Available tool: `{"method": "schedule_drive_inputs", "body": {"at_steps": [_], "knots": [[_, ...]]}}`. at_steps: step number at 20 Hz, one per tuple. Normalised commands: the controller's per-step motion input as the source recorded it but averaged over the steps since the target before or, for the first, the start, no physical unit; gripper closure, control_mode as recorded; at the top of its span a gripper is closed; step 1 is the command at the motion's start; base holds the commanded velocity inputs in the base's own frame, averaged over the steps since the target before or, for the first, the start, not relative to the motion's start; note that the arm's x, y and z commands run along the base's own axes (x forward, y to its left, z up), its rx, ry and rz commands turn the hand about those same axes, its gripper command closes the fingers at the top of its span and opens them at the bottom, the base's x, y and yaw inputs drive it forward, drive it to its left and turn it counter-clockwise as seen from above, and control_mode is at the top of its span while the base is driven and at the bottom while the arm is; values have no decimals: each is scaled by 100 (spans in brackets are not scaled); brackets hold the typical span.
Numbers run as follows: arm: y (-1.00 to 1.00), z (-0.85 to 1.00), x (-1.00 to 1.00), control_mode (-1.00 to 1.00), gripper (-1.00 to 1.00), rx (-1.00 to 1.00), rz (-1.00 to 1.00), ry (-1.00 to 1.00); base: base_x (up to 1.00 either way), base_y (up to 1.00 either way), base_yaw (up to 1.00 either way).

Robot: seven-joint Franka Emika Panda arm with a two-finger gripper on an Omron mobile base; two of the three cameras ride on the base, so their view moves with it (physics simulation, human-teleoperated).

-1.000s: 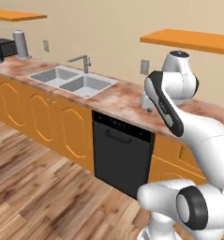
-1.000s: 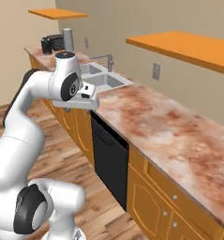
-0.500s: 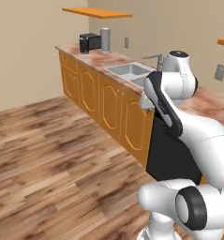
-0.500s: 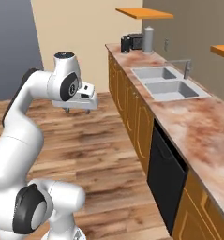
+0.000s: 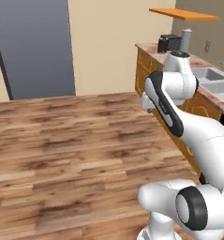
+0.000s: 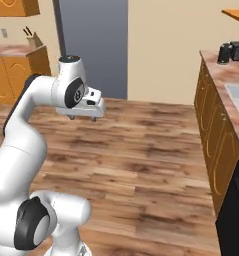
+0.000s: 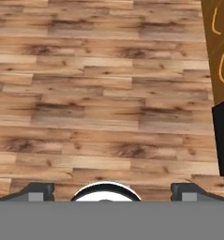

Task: Navigate to the stand mixer.

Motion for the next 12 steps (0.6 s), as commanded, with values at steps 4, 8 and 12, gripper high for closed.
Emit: {"method": "schedule_drive_inputs", "body": {"at_steps": [4,8,12], "knots": [[0,0,0,100,-100,0,0,0,-22,48,62],[0,0,0,100,-100,0,0,0,-19,43,59],[0,0,0,100,-100,0,0,0,0,0,9]]}}
